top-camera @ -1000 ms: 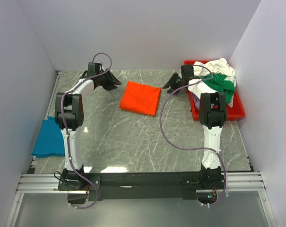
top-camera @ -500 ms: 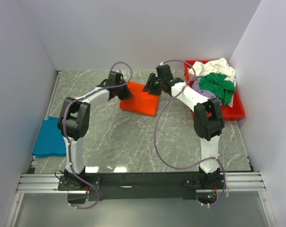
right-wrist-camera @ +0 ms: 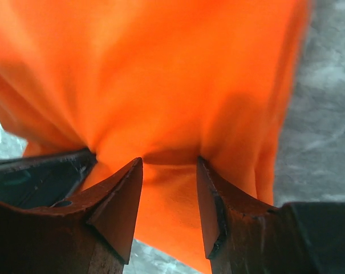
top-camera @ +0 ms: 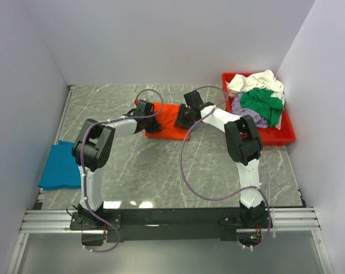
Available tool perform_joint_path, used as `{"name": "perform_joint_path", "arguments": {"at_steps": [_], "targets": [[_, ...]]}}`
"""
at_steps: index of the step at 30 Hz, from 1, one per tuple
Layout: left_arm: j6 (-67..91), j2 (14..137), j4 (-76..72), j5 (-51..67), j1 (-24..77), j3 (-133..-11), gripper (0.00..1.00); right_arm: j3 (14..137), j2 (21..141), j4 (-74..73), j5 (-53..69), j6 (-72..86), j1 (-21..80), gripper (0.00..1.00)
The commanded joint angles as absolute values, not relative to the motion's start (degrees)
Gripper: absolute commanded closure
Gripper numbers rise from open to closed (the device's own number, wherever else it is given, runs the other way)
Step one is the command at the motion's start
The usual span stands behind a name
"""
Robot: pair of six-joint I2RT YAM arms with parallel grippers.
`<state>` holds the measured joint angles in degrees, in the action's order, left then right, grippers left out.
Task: Fold and stack the t-shirts
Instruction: Neatly place the folded tshirt to the corner
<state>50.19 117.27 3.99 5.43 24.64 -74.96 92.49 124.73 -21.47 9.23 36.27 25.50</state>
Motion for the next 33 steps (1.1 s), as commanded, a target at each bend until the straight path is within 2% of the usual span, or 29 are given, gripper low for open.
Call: {"name": "perform_joint_path", "arguments": {"at_steps": [1, 8, 18, 27, 33], "targets": [[50.89, 114.53, 8.35, 3.25, 26.37, -69.10, 0.99, 87.73, 121.38, -22.94, 6.15, 34.54, 26.19, 0.50], [54.14, 103.28, 4.14, 2.81, 30.23, -56.00, 0.99, 71.83, 110.50, -16.62, 6.41, 35.24, 27.77, 0.50], [62.66, 86.32, -1.84, 0.35, 39.54, -34.21, 0.98, 45.82, 90.98, -8.18, 3.08, 39.02, 37.08, 0.50], [63.37, 69.89, 5.88, -2.63, 40.17, -32.26, 0.88, 43.94, 75.68, -14.67, -4.56, 40.78, 43.76, 0.50], [63.46, 64.87, 7.47, -1.51, 40.08, -29.63, 0.87, 47.90, 78.30, -17.75, -10.80, 42.54, 53.34, 0.50]]}}
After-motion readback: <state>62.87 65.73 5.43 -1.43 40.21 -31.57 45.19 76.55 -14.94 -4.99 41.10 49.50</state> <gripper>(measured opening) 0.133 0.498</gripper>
